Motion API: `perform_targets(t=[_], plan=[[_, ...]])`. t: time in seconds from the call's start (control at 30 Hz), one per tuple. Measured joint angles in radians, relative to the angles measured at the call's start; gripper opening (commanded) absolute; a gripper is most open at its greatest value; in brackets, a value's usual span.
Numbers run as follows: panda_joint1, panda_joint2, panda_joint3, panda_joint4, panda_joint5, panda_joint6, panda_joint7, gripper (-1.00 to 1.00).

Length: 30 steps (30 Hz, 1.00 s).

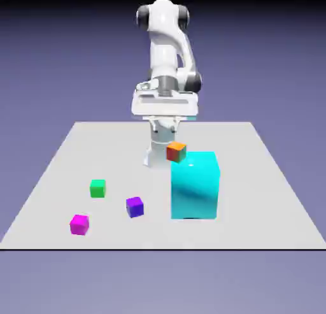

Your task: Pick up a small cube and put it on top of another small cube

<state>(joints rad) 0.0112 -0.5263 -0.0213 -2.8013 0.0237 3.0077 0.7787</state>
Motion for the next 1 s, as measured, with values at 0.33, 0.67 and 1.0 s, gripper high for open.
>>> perform_targets(t=[0.33, 0.67, 1.0], plan=[[-0.007, 0.362, -0.177, 0.072, 0.197, -0.243, 0.313, 0.00], [-0.032, 0.687, -0.255, 0.135, 0.420, -0.360, 0.466, 0.00], [-0.046, 0.733, -0.226, 0.142, 0.475, -0.327, 0.425, -1.00]])
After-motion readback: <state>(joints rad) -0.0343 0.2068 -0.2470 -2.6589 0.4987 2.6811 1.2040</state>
